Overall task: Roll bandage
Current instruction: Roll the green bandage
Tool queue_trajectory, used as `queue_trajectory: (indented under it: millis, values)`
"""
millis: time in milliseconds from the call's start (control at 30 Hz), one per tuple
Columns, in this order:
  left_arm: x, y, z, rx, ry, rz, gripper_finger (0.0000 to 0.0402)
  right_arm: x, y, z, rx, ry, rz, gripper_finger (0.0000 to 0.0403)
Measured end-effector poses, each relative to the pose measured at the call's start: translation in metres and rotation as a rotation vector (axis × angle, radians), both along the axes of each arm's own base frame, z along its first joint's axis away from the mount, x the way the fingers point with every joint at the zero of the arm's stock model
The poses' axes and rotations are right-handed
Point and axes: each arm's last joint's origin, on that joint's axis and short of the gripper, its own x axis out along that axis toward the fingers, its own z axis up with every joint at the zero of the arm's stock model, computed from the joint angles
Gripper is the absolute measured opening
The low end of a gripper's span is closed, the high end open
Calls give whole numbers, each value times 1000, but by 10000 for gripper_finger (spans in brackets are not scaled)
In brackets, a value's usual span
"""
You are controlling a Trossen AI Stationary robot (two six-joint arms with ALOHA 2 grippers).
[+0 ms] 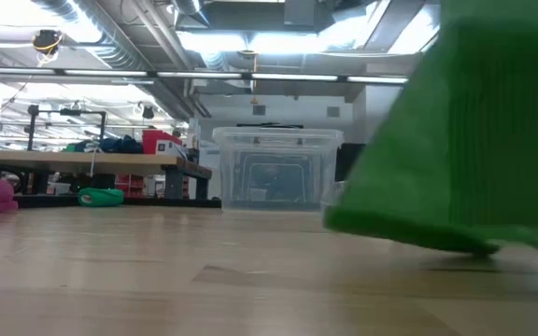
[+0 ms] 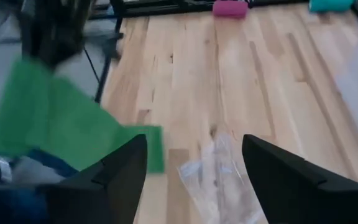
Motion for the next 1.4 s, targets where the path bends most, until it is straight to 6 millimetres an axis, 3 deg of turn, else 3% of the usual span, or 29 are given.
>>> queue_trajectory:
  millis: [233,333,467,600,700,833,967,1200,1400]
  values:
    - [-13,34,56,101,-175,202,11,-14,38,-40,-208,-124,-11,264]
    - [-10,44,60,133,-183,221,11,-16,40,-51,-198,-101,2,264]
    - [-3,58,63,110,-199,263,11,-19,45,-57,-33,26,90,264]
    - [3,66,62,97,-213,291,11,-29,60,-61,4,44,116,264]
    - [6,70,65,82,-237,304,11,-47,74,-68,-12,-83,77,264]
    - [6,70,71,43,-291,305,11,-60,85,-95,-81,-303,-42,264]
    - [5,69,72,28,-296,288,10,-48,89,-121,-45,-378,-119,264]
    - [4,65,70,9,-275,278,11,-13,97,-130,-7,-443,-41,264]
    - [1,59,70,19,-279,262,11,19,89,-143,-62,-426,-80,263]
